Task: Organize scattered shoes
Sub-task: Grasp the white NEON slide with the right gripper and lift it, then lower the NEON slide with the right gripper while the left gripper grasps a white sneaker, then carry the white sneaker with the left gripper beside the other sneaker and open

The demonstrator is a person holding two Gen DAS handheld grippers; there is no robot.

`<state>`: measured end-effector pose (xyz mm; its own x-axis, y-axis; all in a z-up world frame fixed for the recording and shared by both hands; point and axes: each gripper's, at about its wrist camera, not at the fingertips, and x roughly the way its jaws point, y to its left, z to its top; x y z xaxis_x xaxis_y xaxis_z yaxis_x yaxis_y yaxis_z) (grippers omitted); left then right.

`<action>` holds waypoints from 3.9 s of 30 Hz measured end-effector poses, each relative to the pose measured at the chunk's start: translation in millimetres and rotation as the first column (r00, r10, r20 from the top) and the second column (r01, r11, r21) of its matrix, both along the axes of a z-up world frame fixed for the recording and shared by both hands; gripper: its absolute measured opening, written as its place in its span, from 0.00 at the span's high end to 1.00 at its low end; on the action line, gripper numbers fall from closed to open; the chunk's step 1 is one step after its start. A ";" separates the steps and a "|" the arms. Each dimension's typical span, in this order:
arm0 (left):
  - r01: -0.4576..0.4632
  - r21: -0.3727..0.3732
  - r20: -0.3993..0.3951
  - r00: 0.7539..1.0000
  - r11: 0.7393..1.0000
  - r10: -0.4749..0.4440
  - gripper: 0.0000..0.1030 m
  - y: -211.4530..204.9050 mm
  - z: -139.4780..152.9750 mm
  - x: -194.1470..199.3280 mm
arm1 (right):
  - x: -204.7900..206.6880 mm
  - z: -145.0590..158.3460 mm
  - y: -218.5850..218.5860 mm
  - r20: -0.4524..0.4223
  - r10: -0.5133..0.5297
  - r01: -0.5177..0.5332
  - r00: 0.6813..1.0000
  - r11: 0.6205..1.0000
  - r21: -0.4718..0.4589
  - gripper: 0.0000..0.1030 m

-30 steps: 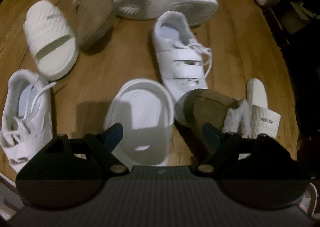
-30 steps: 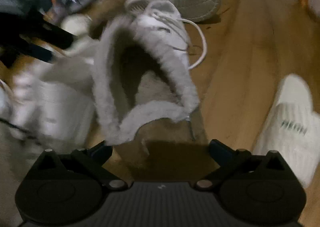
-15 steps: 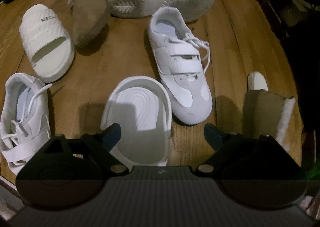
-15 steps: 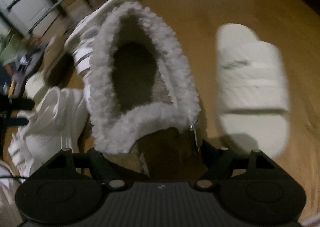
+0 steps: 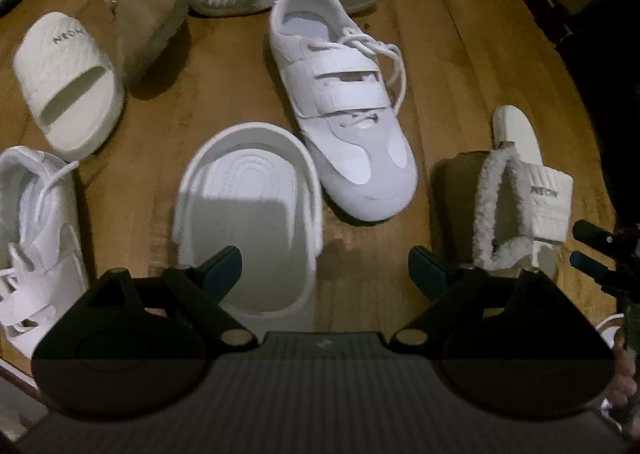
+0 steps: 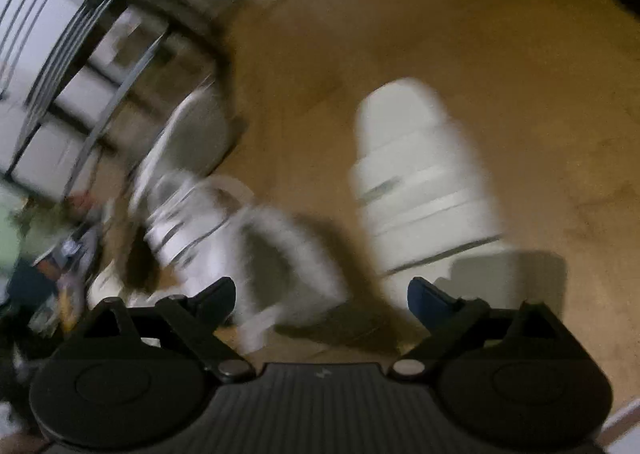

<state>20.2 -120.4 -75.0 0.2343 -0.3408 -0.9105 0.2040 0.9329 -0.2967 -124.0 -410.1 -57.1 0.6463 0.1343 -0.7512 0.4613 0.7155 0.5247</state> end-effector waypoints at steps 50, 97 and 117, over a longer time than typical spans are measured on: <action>-0.234 0.087 0.145 0.965 0.968 0.220 0.07 -4.1 38.1 50.4 | -73.2 19.0 -10.1 0.065 -0.042 0.048 0.997 0.995 -0.086 0.21; -0.536 -0.562 -0.355 0.844 0.630 0.401 0.81 12.5 -86.4 142.7 | 62.1 45.0 77.8 0.014 0.238 -0.236 0.971 0.968 -0.083 0.16; -0.595 -0.677 -0.432 0.798 0.433 0.420 0.80 99.8 -33.4 119.0 | 107.8 74.5 163.6 0.265 0.473 -0.429 0.840 0.879 -0.209 0.13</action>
<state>139.2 -20.6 -108.4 0.4782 -0.7751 -0.4131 -0.3633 0.2536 -0.8965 -16.2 -246.5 17.4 0.7347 0.3770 -0.5639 -0.0931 0.8795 0.4666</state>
